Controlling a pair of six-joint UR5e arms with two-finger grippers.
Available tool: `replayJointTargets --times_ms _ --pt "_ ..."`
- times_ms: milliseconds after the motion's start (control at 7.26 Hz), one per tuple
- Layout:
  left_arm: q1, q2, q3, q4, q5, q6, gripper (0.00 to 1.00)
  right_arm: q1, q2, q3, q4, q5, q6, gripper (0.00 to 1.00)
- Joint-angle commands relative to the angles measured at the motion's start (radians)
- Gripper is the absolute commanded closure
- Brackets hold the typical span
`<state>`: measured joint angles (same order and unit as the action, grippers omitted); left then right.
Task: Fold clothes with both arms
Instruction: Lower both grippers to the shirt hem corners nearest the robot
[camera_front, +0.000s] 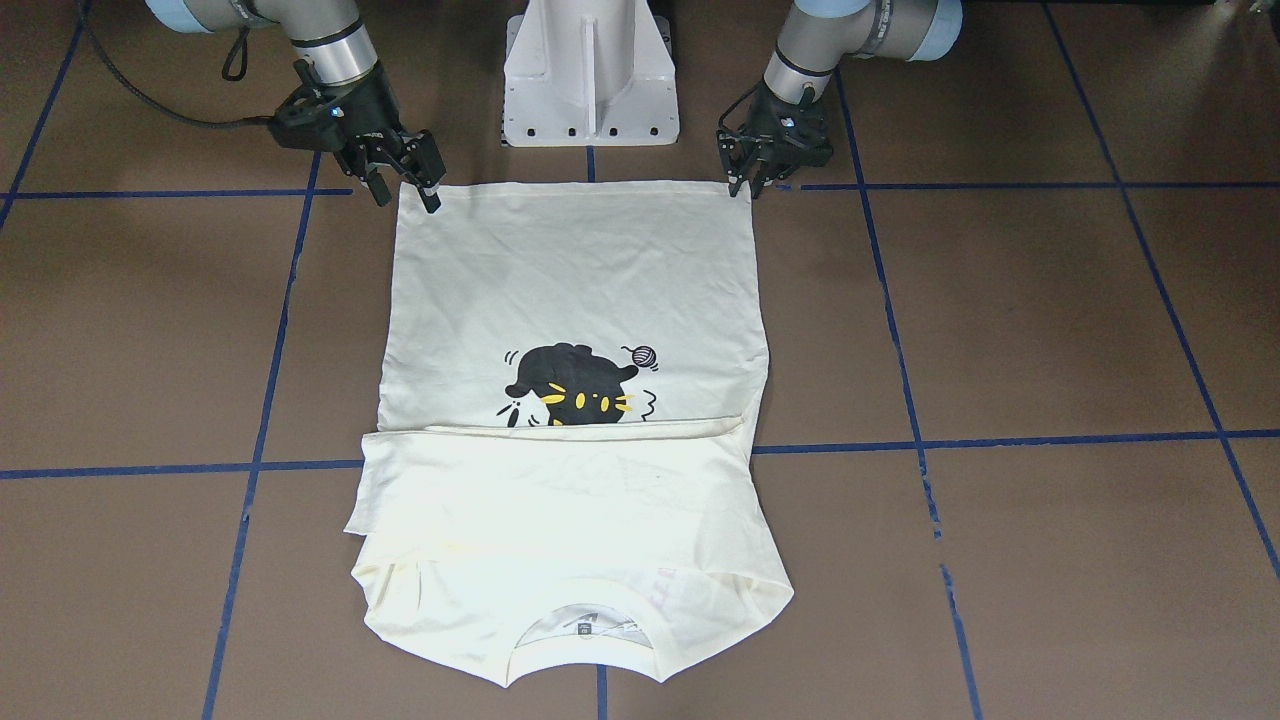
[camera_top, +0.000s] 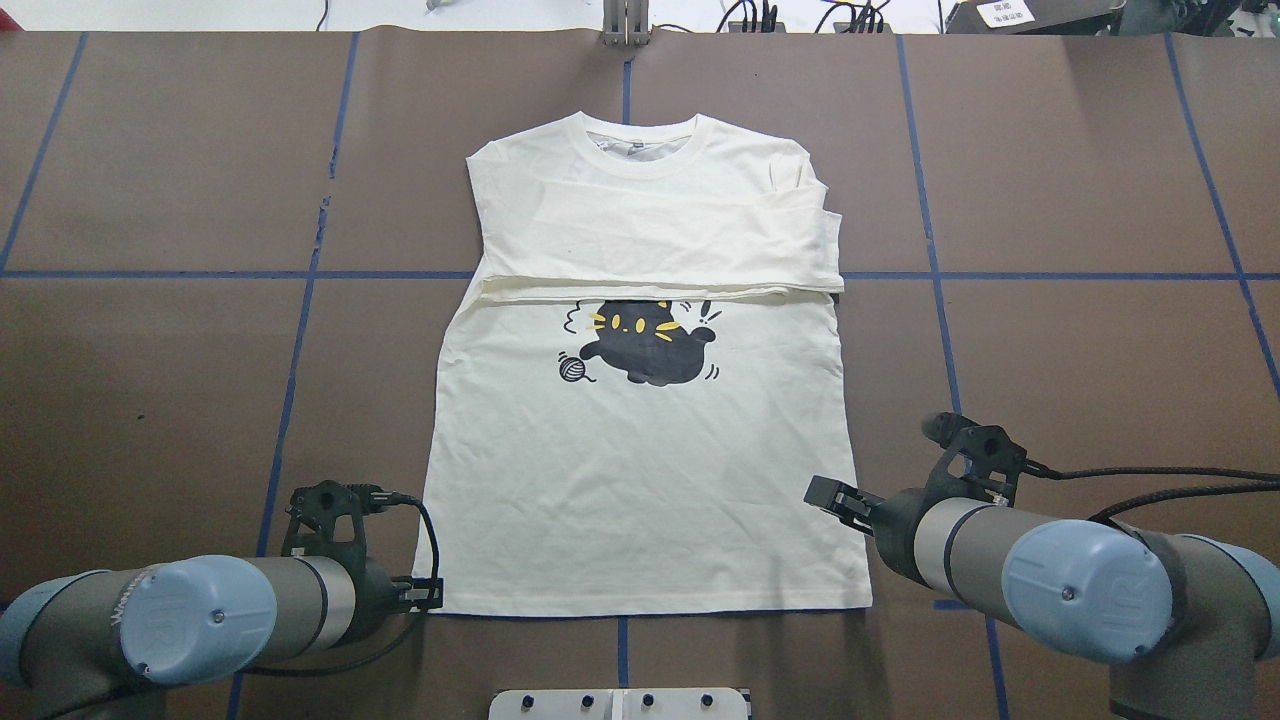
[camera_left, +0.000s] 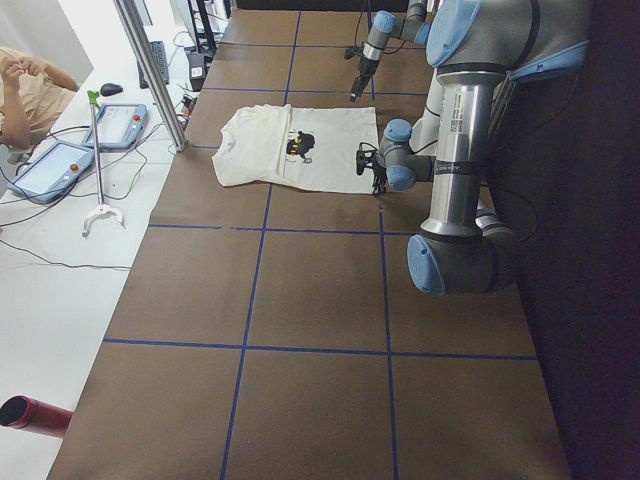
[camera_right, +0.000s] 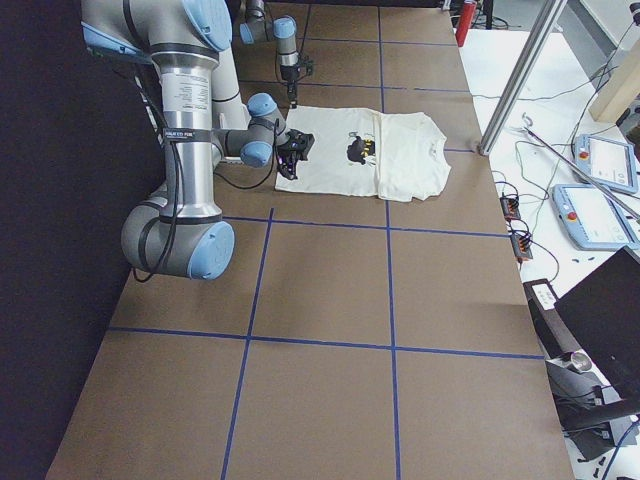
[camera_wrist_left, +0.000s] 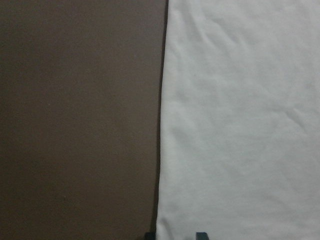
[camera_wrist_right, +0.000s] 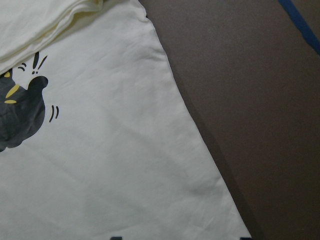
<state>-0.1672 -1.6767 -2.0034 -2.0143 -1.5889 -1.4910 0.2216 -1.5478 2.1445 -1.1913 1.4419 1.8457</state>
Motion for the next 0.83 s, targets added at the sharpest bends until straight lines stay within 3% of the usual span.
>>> replayJointTargets --times_ms 0,276,689 --pt "0.003 0.000 0.000 0.000 0.001 0.000 0.72 -0.002 0.000 -0.002 -0.001 0.000 0.001 0.17" --pt "0.003 0.012 0.000 0.000 0.010 0.000 1.00 -0.014 0.000 -0.002 0.001 -0.017 0.001 0.17" --pt "0.000 0.026 -0.014 0.002 0.043 0.002 1.00 -0.042 0.000 -0.003 0.002 -0.043 0.007 0.16"
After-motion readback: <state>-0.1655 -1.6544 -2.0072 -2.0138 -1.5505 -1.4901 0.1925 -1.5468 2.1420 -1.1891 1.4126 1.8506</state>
